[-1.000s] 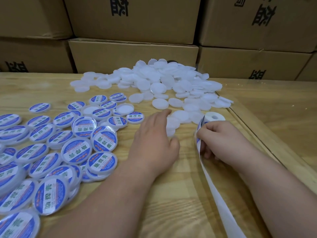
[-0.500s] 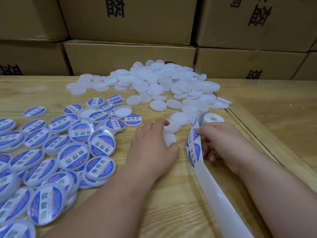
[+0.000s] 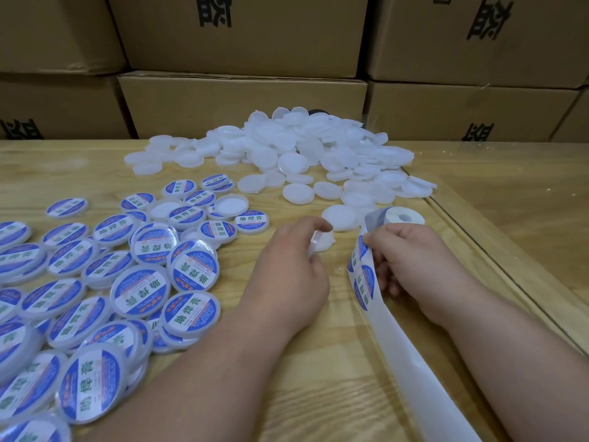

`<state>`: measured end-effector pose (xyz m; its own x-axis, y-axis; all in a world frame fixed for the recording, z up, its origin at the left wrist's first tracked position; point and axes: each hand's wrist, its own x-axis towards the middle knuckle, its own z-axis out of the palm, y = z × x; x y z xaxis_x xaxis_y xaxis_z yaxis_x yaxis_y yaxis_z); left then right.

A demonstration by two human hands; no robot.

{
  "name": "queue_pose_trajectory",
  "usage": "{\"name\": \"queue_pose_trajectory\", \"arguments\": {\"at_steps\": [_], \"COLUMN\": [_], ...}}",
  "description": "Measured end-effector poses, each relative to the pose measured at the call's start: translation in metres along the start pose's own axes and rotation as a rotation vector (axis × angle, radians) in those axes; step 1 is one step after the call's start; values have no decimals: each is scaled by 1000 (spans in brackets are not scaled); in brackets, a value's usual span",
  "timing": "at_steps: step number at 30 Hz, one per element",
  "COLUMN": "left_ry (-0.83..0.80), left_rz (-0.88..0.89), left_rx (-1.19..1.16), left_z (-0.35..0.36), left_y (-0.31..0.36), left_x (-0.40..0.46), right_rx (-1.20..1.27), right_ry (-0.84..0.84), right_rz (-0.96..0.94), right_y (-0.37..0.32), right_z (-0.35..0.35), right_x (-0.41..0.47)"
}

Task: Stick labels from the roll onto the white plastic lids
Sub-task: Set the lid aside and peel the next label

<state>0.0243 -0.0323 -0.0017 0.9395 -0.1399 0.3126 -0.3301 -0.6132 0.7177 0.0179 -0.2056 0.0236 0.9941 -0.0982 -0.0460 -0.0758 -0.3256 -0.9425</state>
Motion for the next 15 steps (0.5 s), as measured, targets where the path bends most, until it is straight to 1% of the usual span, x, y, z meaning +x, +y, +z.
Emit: {"name": "queue_pose_trajectory", "arguments": {"at_steps": [4,8,9,12,15], "left_ry": [-35,-97,-108,-137,-196], "left_rz": [52,112,114,42,98], "left_rx": [-116,-217,-258,-410,-408], "left_z": [0,1,1,-2,-4], "left_y": [4,10,10,10,12], "left_x": [0,-5,-6,-7,-9], "right_rx": [10,4,7,48,98], "right_ry": [-45,-40,-33,-18,-18], "right_rz": [-7,-17,-15,7,28], "right_y": [-1,0,0,0,0], "right_z": [-1,0,0,0,-1], "right_x": [0,0,0,1,4]}}
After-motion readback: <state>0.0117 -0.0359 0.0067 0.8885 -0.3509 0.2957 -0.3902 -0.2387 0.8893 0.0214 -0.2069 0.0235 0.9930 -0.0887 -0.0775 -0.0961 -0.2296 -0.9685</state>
